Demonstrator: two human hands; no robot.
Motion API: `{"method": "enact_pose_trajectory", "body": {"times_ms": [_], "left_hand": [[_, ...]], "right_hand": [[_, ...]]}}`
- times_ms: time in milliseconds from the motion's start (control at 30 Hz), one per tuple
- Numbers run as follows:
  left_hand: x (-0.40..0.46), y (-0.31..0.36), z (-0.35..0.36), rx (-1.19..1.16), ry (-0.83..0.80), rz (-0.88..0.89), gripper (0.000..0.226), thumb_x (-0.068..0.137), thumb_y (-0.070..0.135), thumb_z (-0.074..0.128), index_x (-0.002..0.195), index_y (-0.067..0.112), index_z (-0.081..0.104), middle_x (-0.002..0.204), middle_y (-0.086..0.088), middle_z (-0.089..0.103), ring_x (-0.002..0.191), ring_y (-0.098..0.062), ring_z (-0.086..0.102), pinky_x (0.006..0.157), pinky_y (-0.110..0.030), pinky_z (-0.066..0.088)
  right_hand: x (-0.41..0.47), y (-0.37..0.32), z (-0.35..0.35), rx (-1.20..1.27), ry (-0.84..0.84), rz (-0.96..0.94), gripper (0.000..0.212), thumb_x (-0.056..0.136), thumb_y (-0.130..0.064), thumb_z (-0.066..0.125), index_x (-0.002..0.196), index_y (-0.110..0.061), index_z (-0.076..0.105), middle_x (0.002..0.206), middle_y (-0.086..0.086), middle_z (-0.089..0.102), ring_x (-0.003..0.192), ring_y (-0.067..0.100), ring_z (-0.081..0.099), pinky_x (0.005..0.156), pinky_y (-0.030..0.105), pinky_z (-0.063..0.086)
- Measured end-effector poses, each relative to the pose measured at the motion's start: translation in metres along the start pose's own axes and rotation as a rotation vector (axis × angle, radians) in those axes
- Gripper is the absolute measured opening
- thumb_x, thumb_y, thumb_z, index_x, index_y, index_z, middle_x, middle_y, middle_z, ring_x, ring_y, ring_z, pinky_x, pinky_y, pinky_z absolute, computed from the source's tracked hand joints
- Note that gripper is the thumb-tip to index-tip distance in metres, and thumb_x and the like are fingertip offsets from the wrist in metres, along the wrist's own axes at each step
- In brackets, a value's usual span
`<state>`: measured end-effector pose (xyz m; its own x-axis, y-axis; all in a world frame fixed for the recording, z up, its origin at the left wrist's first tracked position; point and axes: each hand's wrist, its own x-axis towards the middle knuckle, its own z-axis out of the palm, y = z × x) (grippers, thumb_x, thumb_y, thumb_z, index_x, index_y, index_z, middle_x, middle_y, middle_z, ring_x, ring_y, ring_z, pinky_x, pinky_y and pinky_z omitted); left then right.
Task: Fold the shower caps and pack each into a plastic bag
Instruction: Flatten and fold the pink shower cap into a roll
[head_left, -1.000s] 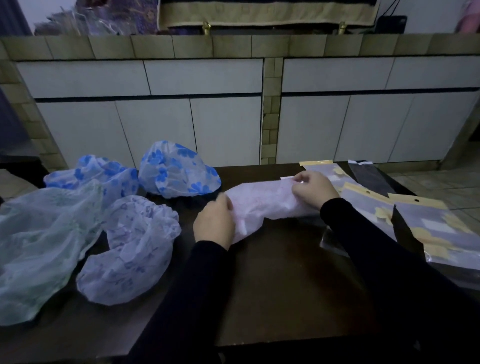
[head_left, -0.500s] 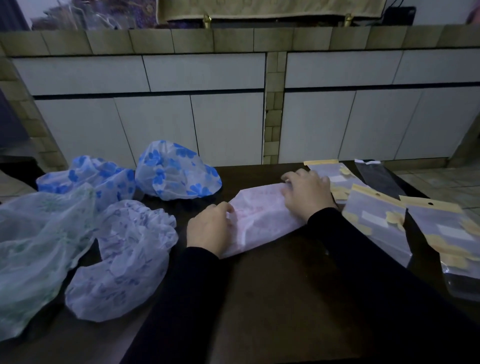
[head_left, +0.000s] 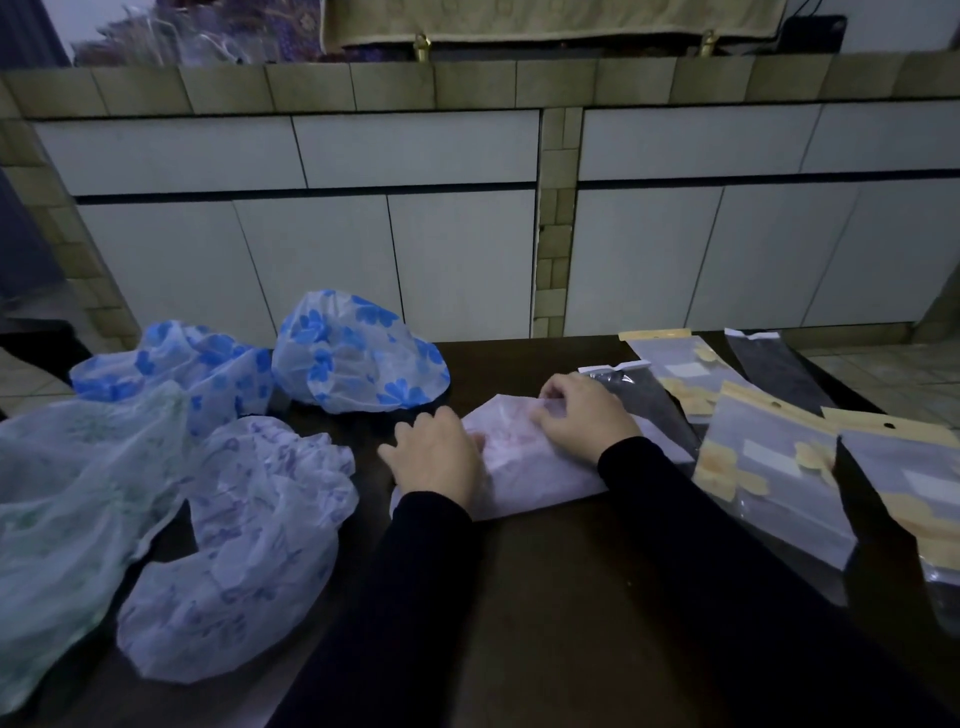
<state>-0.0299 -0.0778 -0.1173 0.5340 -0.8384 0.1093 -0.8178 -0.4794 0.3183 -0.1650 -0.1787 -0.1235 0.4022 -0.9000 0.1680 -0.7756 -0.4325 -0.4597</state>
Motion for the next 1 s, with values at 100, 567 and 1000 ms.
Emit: {"method": "enact_pose_trajectory", "body": {"times_ms": [100,567,1000], "left_hand": [[0.003,-0.006,-0.001,-0.099,-0.001,-0.013,0.031,0.096,0.039,0.049,0.119,0.019,0.052,0.12,-0.006,0.057,0.114,-0.028,0.049,0.096,-0.046,0.036],[-0.006,0.007,0.023,0.094,-0.008,0.408,0.049,0.1,0.039,0.028,0.146,0.023,0.032,0.153,0.002,0.031,0.144,-0.023,0.02,0.111,-0.053,0.02],[-0.012,-0.011,0.014,0.137,-0.277,0.173,0.066,0.096,0.06,0.017,0.153,0.03,0.003,0.162,-0.001,-0.001,0.148,-0.026,-0.002,0.116,-0.051,-0.002]], "right_hand": [[0.003,0.006,0.009,0.05,0.018,0.039,0.009,0.092,-0.037,0.056,0.094,-0.028,0.053,0.092,-0.003,0.061,0.092,0.021,0.058,0.085,0.04,0.051],[-0.018,-0.015,0.006,-0.393,0.198,-0.297,0.036,0.098,-0.04,0.039,0.126,-0.033,0.059,0.139,-0.011,0.051,0.134,0.015,0.036,0.11,0.053,0.016],[-0.023,0.013,0.005,-0.403,-0.335,-0.037,0.054,0.101,-0.048,0.012,0.152,-0.034,-0.001,0.162,-0.002,-0.002,0.148,0.018,-0.001,0.115,0.057,0.003]]}}
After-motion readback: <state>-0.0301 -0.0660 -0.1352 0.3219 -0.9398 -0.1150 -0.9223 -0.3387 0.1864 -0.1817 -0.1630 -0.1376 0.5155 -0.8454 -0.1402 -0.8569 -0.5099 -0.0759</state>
